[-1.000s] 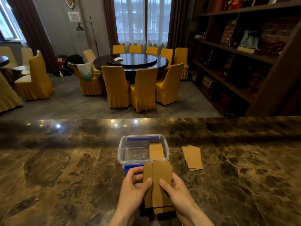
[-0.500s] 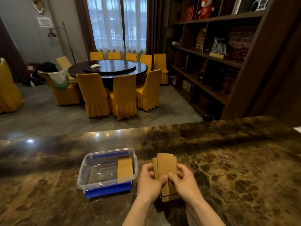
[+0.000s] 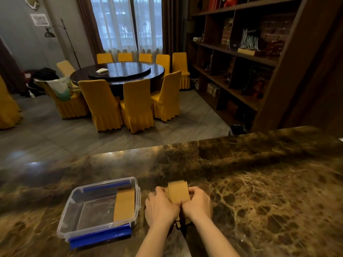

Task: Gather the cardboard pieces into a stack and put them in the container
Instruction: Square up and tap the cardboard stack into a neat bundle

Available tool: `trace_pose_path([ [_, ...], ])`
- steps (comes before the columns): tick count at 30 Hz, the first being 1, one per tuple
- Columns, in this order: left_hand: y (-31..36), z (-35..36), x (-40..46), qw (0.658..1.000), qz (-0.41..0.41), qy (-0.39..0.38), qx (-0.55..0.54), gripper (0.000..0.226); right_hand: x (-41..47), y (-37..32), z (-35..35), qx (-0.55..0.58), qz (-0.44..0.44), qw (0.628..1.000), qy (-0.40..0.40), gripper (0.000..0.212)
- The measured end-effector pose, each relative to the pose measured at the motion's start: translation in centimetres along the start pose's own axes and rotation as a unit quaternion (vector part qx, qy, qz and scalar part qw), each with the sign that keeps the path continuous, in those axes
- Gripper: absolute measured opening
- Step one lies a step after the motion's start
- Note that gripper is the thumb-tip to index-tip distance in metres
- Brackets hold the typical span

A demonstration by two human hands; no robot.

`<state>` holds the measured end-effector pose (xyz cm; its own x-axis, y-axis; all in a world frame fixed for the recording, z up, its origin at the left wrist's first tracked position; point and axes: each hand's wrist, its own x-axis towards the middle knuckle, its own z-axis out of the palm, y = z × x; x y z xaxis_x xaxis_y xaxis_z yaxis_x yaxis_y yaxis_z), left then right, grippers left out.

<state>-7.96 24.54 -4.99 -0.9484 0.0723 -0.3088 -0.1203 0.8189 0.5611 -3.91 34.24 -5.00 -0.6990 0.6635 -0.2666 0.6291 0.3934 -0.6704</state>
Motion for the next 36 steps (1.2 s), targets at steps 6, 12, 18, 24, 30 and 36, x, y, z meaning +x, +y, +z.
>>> trace_pose_path([
  [6, 0.4, 0.6, 1.0, 0.995, -0.069, -0.040, -0.068, 0.079, 0.9, 0.4, 0.2, -0.004, 0.014, 0.999, -0.033, 0.054],
  [12, -0.7, 0.5, 1.0, 0.957, -0.086, -0.087, -0.262, 0.065, 0.7, 1.7, -0.3, 0.111, 0.025, 0.989, -0.090, 0.057],
  [18, -1.4, -1.2, -2.8, 0.929, 0.066, -0.135, -0.337, 0.048, -1.9, 2.7, -0.9, 0.341, -0.011, 0.932, -0.125, 0.025],
  [24, -2.9, -1.2, -6.3, 0.915, 0.126, -0.115, -0.367, 0.054, -5.8, 2.3, -0.3, 0.500, 0.014, 0.860, -0.103, 0.070],
  [30, -4.8, 0.7, -8.1, 0.841, 0.043, -0.167, -0.512, 0.042, -7.9, 2.9, 2.1, 0.509, 0.072, 0.854, -0.082, 0.095],
  [36, -3.3, 0.8, -8.0, 0.833, -0.049, -0.108, -0.540, 0.083, -7.5, 3.3, 3.9, 0.521, 0.061, 0.849, -0.067, 0.103],
])
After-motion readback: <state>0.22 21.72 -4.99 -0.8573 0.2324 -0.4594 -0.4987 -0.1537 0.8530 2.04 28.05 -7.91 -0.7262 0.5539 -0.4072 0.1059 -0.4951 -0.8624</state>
